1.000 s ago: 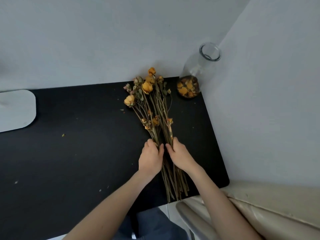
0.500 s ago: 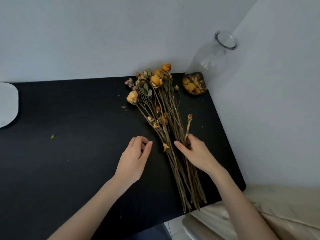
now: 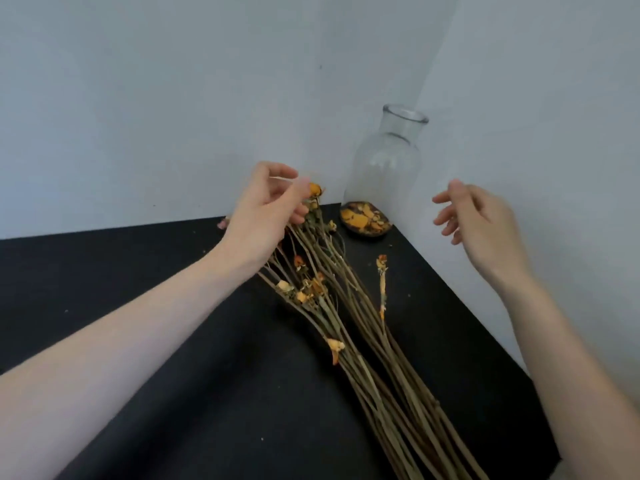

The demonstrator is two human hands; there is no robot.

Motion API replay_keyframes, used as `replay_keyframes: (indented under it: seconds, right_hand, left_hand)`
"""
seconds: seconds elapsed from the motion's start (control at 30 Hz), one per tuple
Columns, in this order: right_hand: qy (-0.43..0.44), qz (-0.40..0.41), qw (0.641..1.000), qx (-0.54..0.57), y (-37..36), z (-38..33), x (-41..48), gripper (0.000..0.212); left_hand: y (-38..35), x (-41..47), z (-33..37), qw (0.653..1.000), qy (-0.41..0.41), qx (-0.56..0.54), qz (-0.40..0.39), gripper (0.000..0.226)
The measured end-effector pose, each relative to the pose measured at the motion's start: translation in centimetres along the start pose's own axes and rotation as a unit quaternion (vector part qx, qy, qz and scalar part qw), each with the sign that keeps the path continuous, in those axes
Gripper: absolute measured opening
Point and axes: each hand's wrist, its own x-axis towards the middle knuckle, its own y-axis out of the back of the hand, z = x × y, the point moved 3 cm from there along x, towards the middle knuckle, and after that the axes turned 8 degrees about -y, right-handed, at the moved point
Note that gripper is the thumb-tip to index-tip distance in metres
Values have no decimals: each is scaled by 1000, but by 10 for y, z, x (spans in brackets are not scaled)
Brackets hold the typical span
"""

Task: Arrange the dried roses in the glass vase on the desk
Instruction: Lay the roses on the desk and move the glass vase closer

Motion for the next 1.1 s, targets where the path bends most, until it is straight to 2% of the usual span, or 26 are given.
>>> replay_keyframes:
  seconds: [0.07, 0.13, 0.3, 0.37, 0.5, 0.73, 0.97, 1.1]
  right_hand:
    - [5, 34, 999, 37, -5, -10, 20, 38]
    - [6, 54, 997, 50, -11, -19, 42, 36]
    - [-54, -3, 996, 74, -35, -26, 87, 69]
    - [-70, -42, 993, 86, -45, -24, 98, 73]
    - [-75, -79, 986, 124, -59, -21, 111, 64]
    - [-63, -45, 980, 181, -64, -21, 114, 41]
    - [34, -17, 981, 191, -31, -85, 89, 45]
    - [68, -43, 970, 230, -17, -132, 46, 46]
  left_hand:
    - [-17, 23, -5, 999, 39, -23, -3, 41]
    - [-39, 43, -12, 998, 52, 30, -35, 67]
    - [-96, 78, -44, 989, 59, 90, -102, 101]
    - [-109, 90, -57, 988, 58, 98, -106, 105]
    - [-120, 103, -80, 987, 74, 112, -88, 114]
    - [-124, 106, -85, 984, 50, 152, -73, 116]
    - [-102, 96, -13, 989, -28, 145, -27, 111]
    - [-61, 63, 43, 980, -69, 186, 0, 108]
